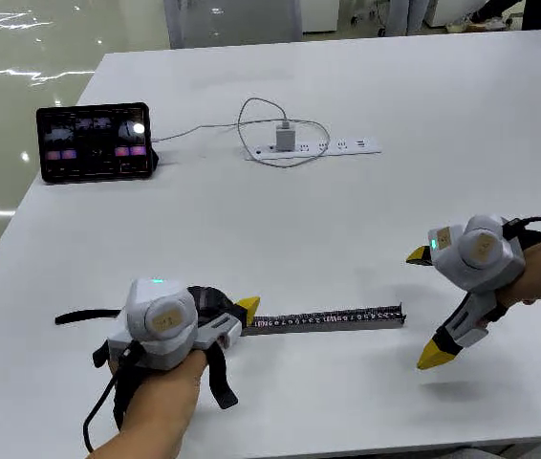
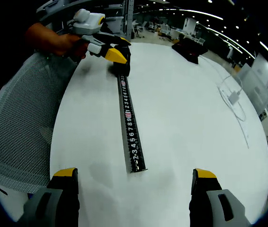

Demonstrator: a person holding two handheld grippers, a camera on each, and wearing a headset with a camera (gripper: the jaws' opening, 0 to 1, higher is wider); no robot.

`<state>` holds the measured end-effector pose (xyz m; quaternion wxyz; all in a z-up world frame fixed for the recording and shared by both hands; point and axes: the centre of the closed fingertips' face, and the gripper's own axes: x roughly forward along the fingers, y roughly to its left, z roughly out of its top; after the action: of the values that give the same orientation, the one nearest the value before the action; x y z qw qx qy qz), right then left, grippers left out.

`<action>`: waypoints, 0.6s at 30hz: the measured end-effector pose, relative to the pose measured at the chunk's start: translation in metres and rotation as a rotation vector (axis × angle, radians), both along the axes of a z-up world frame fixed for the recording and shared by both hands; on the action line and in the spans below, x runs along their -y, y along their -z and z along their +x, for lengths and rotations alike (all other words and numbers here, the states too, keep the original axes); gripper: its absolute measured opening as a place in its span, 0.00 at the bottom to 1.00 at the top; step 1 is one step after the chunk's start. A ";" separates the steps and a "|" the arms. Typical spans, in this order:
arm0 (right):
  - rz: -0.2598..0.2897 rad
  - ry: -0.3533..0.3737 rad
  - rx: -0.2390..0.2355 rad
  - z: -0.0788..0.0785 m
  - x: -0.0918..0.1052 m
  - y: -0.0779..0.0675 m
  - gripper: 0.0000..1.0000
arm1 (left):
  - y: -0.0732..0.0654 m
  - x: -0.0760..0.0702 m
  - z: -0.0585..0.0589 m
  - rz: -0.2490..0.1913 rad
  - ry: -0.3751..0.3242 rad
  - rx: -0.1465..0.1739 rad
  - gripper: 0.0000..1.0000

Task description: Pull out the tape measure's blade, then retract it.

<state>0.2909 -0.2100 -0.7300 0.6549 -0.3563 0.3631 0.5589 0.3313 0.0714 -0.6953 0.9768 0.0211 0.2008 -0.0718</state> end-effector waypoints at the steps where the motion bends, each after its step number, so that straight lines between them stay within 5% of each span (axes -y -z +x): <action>1: -0.002 0.000 0.002 0.002 0.000 0.000 0.99 | 0.001 0.000 0.000 0.005 -0.006 0.003 0.99; 5: -0.020 -0.014 -0.003 0.003 -0.001 0.003 0.99 | 0.004 -0.001 0.004 0.007 -0.024 0.000 0.99; 9: -0.012 -0.036 -0.004 0.004 -0.006 0.002 0.99 | 0.002 0.002 0.006 -0.051 -0.059 -0.009 0.99; 18: -0.018 -0.094 -0.017 0.002 -0.014 0.009 0.92 | 0.004 -0.002 0.003 -0.006 -0.048 0.019 0.99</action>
<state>0.2928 -0.1955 -0.7386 0.6214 -0.3740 0.3565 0.5889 0.3342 0.0734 -0.6994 0.9802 0.0141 0.1916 -0.0487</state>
